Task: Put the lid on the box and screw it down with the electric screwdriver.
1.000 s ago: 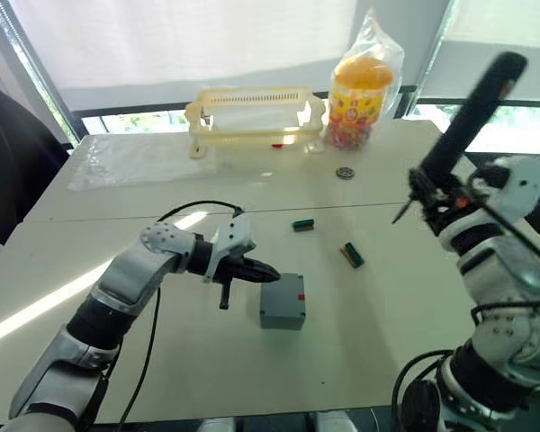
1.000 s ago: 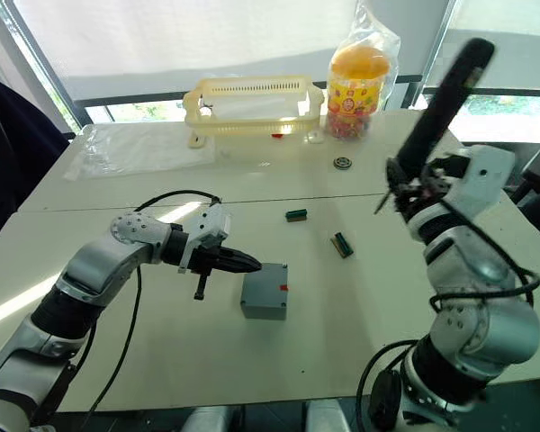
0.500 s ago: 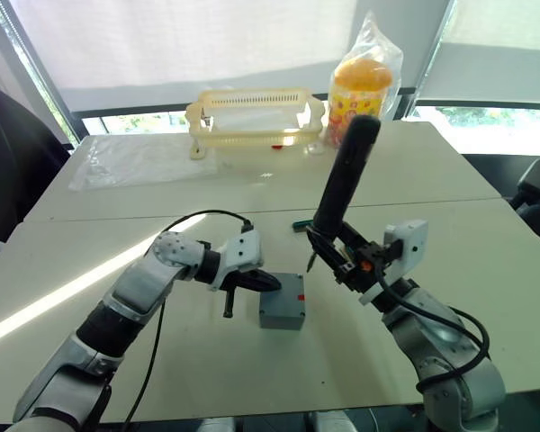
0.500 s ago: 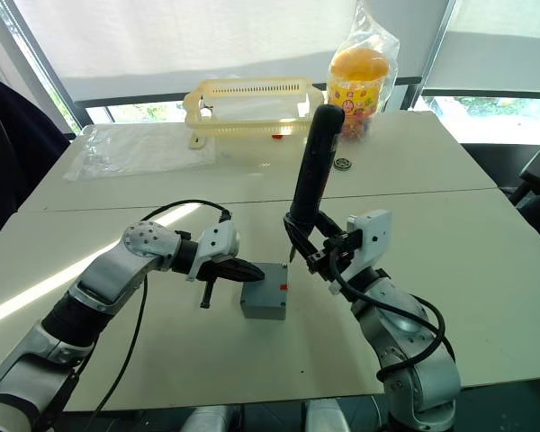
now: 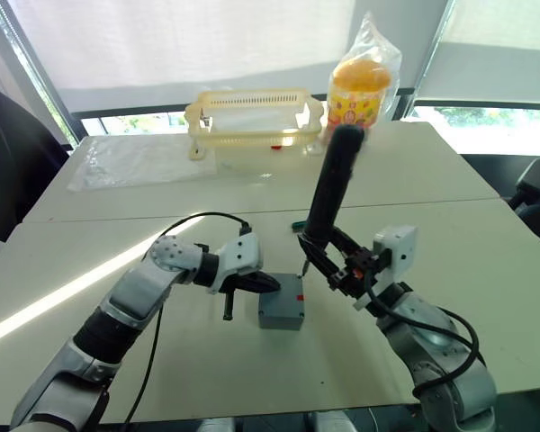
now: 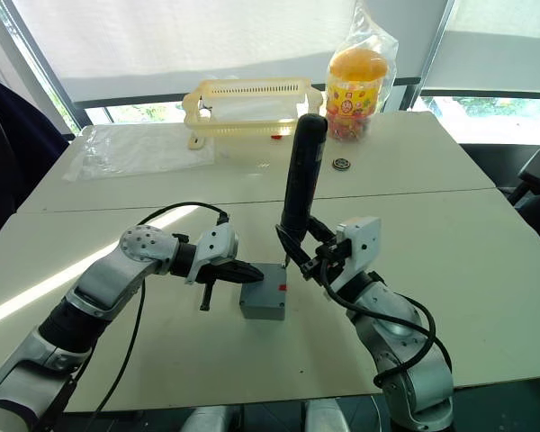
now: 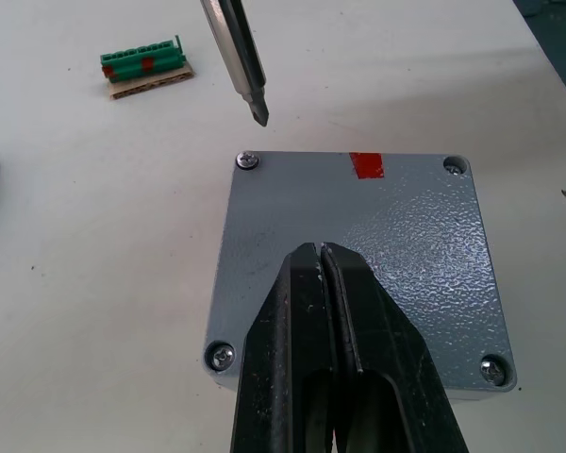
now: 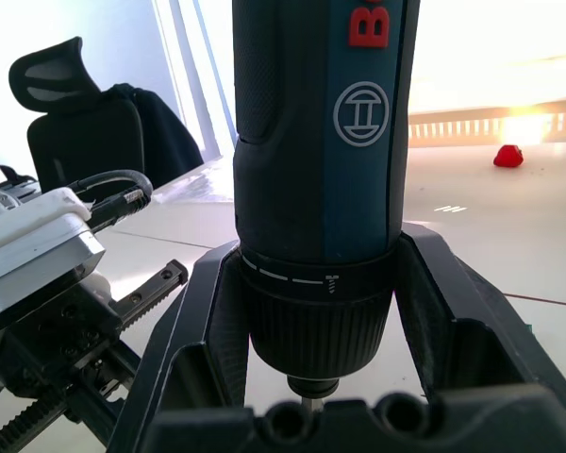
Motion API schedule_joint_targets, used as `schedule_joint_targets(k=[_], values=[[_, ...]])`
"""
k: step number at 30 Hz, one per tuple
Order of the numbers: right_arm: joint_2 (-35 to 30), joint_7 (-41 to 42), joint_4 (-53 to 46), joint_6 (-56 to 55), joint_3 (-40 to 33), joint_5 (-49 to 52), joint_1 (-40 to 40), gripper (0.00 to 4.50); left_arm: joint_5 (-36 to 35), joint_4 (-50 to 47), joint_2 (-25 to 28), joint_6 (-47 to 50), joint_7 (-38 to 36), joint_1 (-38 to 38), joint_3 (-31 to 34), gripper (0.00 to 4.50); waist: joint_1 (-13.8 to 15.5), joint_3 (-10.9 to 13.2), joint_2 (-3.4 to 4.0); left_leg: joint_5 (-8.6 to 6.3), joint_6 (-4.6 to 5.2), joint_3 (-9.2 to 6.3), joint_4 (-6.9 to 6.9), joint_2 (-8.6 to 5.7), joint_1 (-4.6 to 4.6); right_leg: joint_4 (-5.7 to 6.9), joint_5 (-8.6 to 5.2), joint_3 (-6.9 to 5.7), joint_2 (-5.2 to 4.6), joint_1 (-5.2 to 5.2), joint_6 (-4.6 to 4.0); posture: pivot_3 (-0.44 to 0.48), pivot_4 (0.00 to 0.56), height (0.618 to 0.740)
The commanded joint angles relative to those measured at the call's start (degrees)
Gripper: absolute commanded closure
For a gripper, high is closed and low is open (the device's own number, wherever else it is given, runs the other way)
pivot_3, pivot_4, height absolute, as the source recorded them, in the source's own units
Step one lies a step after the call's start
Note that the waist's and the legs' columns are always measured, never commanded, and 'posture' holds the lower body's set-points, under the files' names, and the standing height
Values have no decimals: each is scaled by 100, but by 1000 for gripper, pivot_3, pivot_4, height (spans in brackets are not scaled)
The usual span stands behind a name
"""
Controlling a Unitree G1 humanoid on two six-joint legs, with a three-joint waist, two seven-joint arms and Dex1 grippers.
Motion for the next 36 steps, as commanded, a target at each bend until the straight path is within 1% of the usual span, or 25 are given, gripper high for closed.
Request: schedule_joint_targets(k=[1, 12, 21, 36], values=[[4, -22, -78, -364, 64, 2, -96, 2723, 210, 67, 106, 174, -32, 135, -207, 4500, 0, 0, -1, 0, 0, 0, 0, 0, 0, 0, 0, 0, 0, 1, 0, 0, 150, 740], [24, -106, 200, -668, 269, -129, -197, 2723, 181, -31, 148, 258, -21, 157, -171, 4500, 0, 0, 0, 0, 0, 0, 0, 0, 1, 0, 0, 0, 0, 1, 0, 0, 150, 740], [-30, -100, 161, -624, 217, -24, -300, 2723, 159, -105, 170, 344, 21, 187, -164, 4500, 0, 0, 0, 0, 0, 0, 0, 0, 1, 0, 0, 0, 0, 1, 0, 0, 150, 740], [-134, -73, 272, -681, 220, -45, -238, 2723, 167, -77, 126, 330, 51, 174, -173, 4500, 1, 0, 0, 0, 0, 0, 0, 0, 2, 0, 0, 0, 0, 2, 0, 0, 150, 740]])
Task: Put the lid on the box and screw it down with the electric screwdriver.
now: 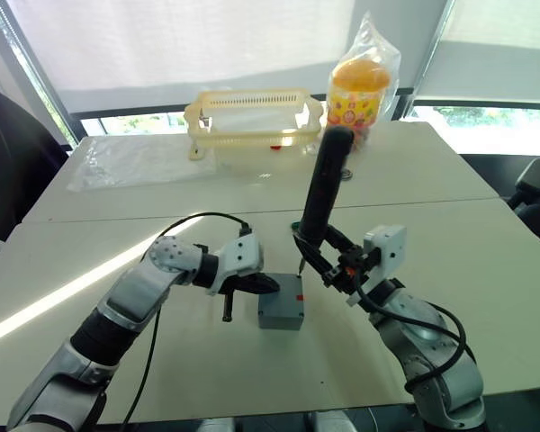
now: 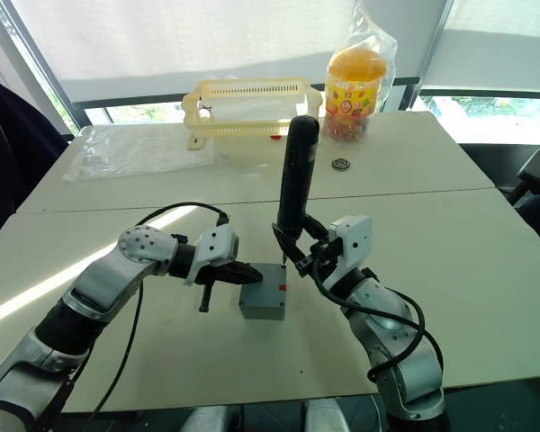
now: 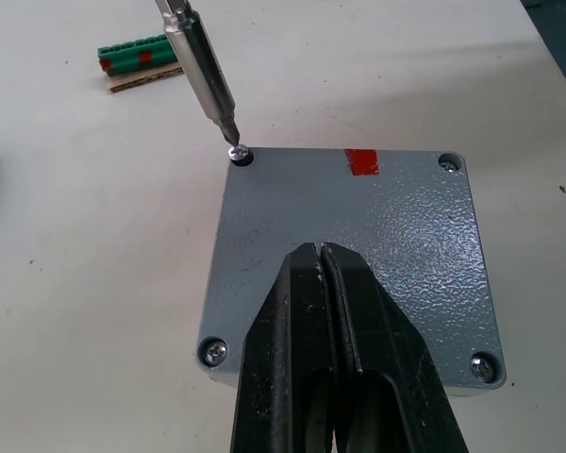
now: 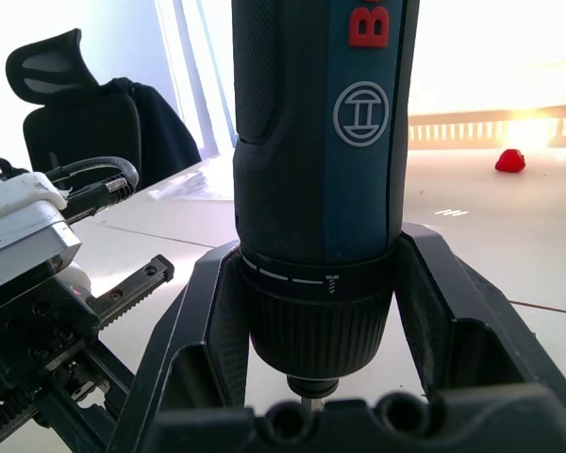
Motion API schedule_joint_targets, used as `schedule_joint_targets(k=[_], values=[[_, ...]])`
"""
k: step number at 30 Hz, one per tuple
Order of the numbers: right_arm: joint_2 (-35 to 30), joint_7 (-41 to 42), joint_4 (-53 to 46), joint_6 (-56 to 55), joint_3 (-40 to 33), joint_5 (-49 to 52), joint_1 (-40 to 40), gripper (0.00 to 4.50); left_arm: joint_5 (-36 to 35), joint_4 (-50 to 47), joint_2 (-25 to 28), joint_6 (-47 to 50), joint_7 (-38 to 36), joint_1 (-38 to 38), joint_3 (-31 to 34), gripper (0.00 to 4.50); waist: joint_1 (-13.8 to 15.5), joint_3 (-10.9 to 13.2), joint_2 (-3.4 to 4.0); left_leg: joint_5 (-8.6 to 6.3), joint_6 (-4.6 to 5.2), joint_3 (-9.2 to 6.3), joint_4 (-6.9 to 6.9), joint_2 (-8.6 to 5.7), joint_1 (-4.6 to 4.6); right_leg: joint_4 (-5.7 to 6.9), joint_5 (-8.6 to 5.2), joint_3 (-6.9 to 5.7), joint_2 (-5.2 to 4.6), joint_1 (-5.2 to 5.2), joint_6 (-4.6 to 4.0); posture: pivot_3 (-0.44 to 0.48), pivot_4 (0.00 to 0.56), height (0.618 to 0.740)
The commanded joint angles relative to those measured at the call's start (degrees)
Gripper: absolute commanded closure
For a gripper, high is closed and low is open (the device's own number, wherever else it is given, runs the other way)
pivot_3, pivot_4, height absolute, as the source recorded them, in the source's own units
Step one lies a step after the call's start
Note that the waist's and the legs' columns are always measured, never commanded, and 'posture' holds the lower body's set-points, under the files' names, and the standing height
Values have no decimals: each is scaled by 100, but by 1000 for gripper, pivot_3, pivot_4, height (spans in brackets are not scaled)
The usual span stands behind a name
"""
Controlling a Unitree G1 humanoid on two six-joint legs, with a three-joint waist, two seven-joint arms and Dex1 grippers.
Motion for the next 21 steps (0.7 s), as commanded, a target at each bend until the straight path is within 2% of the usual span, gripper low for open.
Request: schedule_joint_targets(k=[1, 12, 21], values=[[-15, 47, -161, -241, 3, 64, -51, 2723, 164, 128, 53, 118, -11, 151, -175, 4500, 0, 0, 0, 0, 0, 0, 0, 0, 0, 0, 0, 0, 0, 0, 0, 0, 150, 740], [-81, 124, 72, -433, 143, -117, -12, 2723, 172, 142, 62, 100, 23, 164, -154, 4500, 0, -2, -2, 0, 0, 0, 0, 0, 6, 0, 0, 0, 0, 7, 0, 0, 150, 740], [-420, 298, 238, -507, 316, -365, 175, 2723, 170, 110, 82, 101, 38, 184, -139, 4500, 1, -13, -13, 0, 0, 0, -1, 0, 14, -1, 0, 0, 0, 16, 0, 0, 150, 740]])
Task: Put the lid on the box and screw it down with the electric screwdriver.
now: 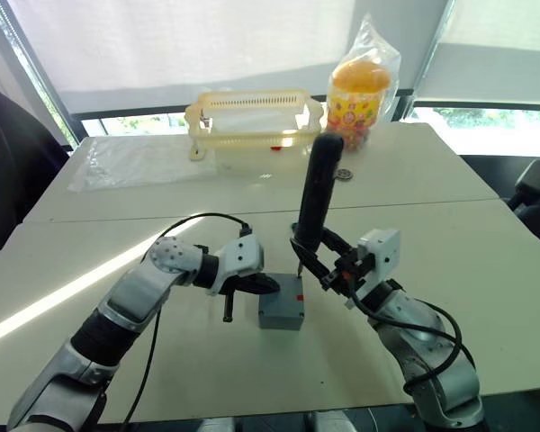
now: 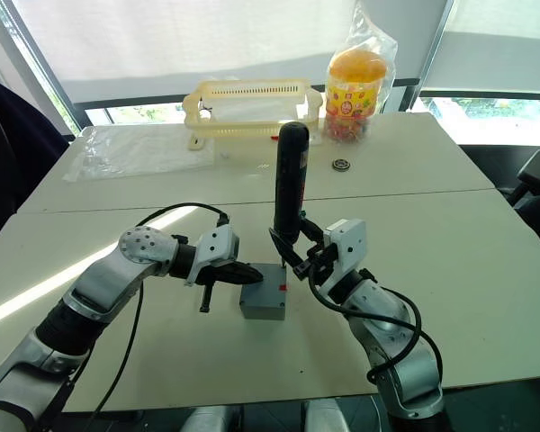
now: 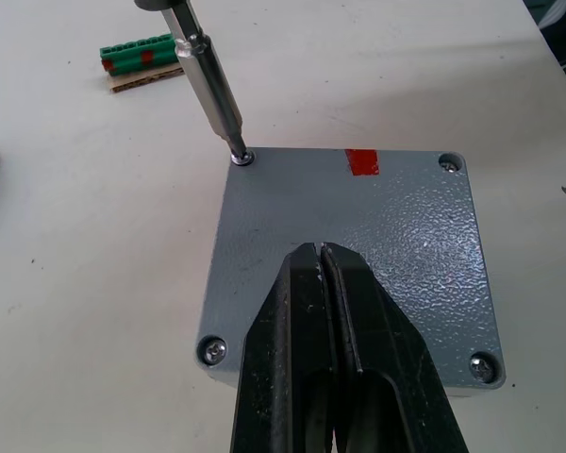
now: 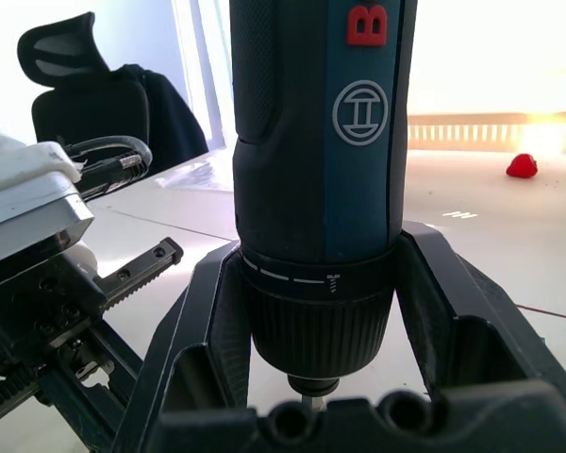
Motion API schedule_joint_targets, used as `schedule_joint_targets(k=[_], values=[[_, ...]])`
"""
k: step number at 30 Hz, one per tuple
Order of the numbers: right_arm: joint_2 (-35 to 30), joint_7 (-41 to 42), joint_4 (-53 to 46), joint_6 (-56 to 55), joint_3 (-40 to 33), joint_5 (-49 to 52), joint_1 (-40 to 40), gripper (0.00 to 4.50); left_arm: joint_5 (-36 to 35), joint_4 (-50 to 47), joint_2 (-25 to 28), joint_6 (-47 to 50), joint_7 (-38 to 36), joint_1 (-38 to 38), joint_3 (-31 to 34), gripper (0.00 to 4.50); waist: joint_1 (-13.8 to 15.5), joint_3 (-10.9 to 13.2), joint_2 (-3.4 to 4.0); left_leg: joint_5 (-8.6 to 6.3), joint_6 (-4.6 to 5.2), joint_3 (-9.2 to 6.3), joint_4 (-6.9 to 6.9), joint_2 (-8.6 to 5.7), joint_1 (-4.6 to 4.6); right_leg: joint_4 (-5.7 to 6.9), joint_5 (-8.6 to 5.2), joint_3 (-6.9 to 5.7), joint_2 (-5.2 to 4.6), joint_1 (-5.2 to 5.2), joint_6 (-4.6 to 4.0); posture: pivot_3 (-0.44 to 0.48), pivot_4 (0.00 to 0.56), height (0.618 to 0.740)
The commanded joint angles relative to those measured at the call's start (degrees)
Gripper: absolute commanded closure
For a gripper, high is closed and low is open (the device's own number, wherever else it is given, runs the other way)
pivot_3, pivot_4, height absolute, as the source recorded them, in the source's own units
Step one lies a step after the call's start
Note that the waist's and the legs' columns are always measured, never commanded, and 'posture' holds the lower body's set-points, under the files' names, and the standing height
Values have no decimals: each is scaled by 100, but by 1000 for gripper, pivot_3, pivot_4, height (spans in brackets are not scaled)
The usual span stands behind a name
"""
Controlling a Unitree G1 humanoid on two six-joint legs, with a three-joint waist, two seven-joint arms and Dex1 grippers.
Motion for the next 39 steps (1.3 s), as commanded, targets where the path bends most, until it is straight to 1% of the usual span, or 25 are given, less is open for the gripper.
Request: schedule_joint_targets(k=[1, 3, 7, 12, 22, 32, 39], values=[[-188, 125, 41, -42, 115, -111, 133, 2723, 170, 105, 88, 103, -6, 169, -145, 4500, 0, -8, -8, 0, 0, 0, -1, 0, 2, -1, 0, 0, 0, 2, 0, 0, 150, 740], [-266, 187, 85, -62, 166, -128, 154, 2723, 173, 103, 83, 100, -7, 170, -150, 4500, 2, -13, -15, 0, 0, 0, -2, 0, 12, -2, -1, 0, 0, 11, 0, 0, 150, 740], [-420, 283, 202, -183, 290, -274, 182, 2723, 181, 100, 73, 92, -4, 170, -158, 4500, 11, -15, -19, -2, 1, 1, -13, 1, 68, -19, -15, -2, -1, 70, -14, 0, 150, 740], [-615, 374, 403, -372, 378, -479, 288, 2723, 190, 78, 77, 87, 6, 194, -165, 4500, 26, -35, -35, -2, 2, 0, -13, 1, 69, -19, -17, -3, -2, 72, -17, 0, 150, 740], [-505, 429, 523, -334, 233, -161, 328, 2723, 210, 59, 78, 57, 30, 258, -153, 4500, 132, -95, -74, -2, 2, 0, -12, 4, 76, -22, -24, -3, -2, 80, -28, 0, 150, 740], [-480, 434, 548, -328, 240, -9, 367, 2723, 236, 102, 43, 17, 72, 271, -165, 4500, 134, -98, -75, -3, 2, -1, -13, 5, 76, -25, -26, -4, -3, 81, -31, 0, 150, 740], [-443, 410, 554, -348, 209, 33, 367, 2723, 395, 141, 49, -54, 72, 240, -320, 4500, 136, -100, -76, -3, 1, -1, -15, 6, 76, -27, -28, -4, -4, 81, -33, 0, 150, 740]])
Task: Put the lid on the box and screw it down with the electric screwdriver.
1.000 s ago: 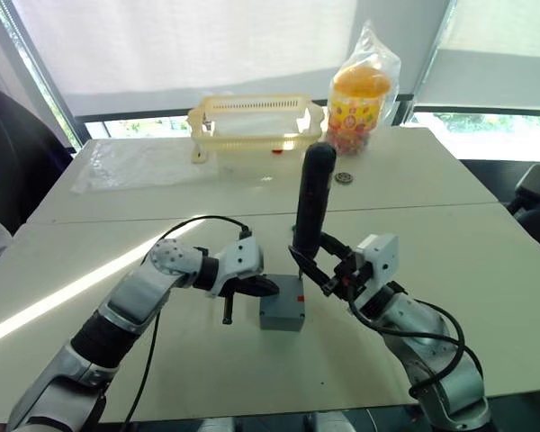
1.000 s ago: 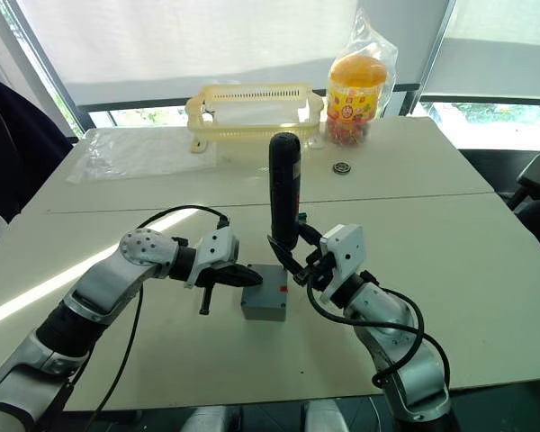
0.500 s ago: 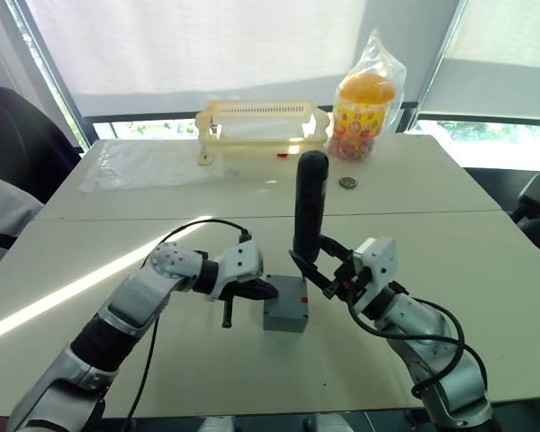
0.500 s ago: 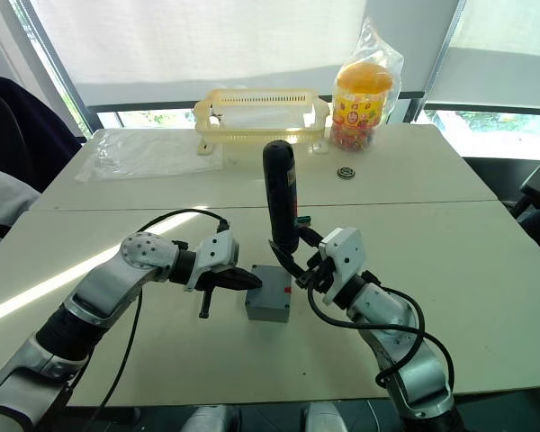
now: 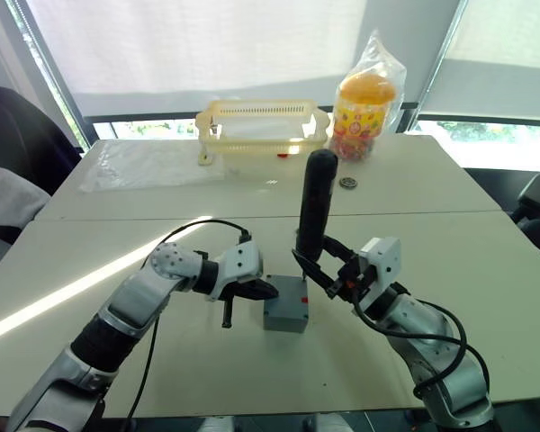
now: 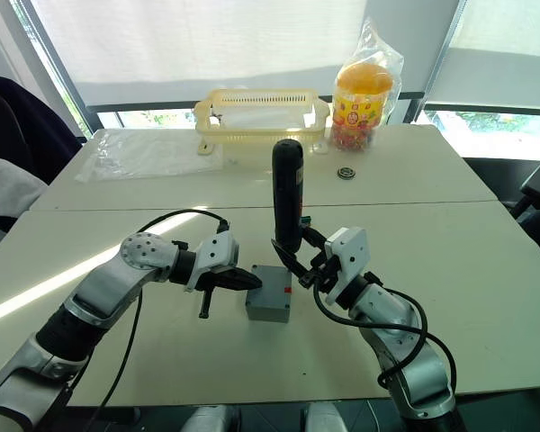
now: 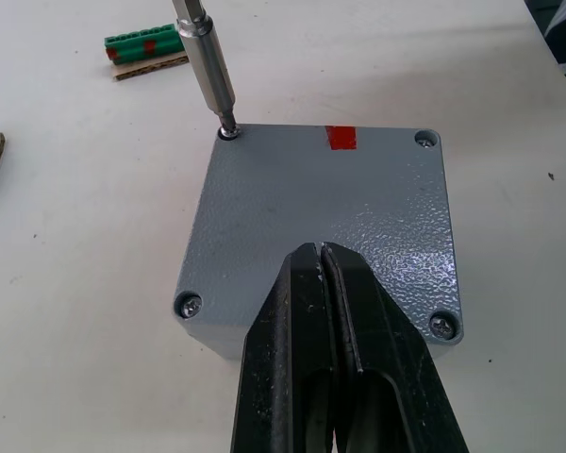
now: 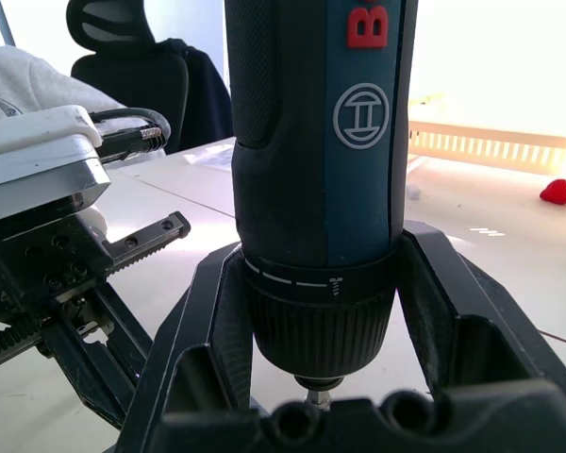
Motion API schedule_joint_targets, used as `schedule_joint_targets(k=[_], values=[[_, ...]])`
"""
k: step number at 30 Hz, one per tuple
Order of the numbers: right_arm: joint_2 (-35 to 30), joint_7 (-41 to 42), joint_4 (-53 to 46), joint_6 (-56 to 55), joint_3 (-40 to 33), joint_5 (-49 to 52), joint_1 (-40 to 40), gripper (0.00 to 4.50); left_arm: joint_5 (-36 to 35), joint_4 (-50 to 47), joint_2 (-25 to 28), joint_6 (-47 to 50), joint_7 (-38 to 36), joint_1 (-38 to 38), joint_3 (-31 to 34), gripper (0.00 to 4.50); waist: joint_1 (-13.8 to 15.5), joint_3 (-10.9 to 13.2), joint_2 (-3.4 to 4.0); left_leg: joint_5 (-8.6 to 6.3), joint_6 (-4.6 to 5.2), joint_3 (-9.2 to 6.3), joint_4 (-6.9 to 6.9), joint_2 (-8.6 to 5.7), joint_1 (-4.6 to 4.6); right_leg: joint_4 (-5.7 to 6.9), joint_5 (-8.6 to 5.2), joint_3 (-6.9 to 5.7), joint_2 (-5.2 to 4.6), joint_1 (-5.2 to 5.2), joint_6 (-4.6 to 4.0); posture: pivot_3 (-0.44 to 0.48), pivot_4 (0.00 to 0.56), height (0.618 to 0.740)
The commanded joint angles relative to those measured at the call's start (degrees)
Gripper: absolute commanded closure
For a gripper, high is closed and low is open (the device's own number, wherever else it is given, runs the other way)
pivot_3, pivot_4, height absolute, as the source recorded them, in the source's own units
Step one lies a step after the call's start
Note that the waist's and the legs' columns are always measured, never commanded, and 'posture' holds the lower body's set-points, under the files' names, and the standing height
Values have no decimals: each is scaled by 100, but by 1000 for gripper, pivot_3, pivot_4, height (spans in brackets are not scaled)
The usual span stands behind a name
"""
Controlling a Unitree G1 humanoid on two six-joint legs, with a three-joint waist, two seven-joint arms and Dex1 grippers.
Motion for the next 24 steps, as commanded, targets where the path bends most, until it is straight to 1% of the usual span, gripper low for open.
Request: schedule_joint_targets(k=[1, 12, 24], values=[[16, 51, 209, 203, 105, 49, 191, 2723, 328, 137, 66, 38, 1, 72, -287, 4500, 1, -2, 0, 0, 0, 0, -1, 0, 0, -2, -1, 0, 0, 0, -1, 0, 150, 740], [131, 138, 324, 27, 63, 260, 416, 2723, 411, 45, 67, 71, -16, 49, -311, 4500, 1, -25, 2, 0, 0, 0, -7, 3, 0, -18, -11, -2, 0, 5, -17, 0, 150, 740], [70, 243, 724, -288, 199, 56, 453, 2723, 509, -32, 162, 73, -84, -18, -313, 4500, 0, -32, 3, -1, 0, 0, -12, 8, 0, -33, -11, -4, 2, 8, -18, 0, 150, 740]])
